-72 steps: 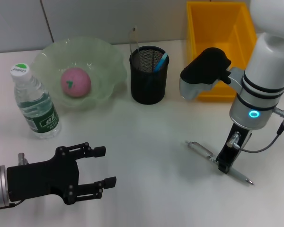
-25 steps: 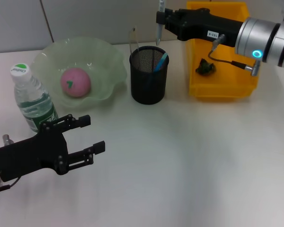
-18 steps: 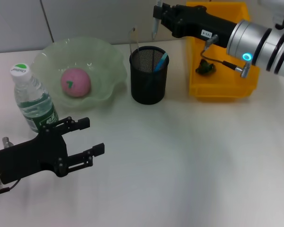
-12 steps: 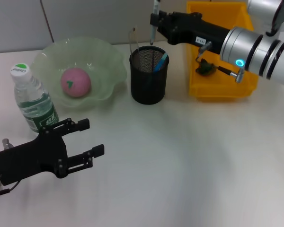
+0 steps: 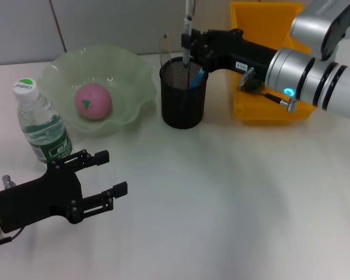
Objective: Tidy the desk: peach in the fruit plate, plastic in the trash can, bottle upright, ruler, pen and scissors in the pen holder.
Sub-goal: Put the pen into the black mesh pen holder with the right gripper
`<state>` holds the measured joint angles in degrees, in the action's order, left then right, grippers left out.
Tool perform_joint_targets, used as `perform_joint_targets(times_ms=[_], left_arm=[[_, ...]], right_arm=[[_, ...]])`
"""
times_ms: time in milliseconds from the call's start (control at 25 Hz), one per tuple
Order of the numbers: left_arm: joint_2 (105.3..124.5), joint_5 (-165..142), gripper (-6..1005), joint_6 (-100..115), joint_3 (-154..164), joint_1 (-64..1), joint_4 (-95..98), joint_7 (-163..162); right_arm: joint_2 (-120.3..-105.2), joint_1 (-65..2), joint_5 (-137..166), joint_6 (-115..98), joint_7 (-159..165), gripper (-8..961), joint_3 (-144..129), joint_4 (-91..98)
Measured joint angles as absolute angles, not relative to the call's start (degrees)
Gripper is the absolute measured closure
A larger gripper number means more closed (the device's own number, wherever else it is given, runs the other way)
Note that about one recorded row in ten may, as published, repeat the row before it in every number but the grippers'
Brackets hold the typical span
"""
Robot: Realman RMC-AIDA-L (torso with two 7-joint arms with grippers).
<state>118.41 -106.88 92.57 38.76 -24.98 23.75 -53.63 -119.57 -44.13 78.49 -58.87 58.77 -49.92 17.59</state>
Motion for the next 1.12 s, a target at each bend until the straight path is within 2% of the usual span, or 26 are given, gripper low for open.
perform_joint_targets(times_ms=[1120], left_arm=[[118.37, -106.69, 246, 92.69, 38.74, -24.25, 23.03, -53.43]], right_arm=[[-119.79, -46.75, 78.58, -53.23, 56.5, 822, -49.92, 13.46]])
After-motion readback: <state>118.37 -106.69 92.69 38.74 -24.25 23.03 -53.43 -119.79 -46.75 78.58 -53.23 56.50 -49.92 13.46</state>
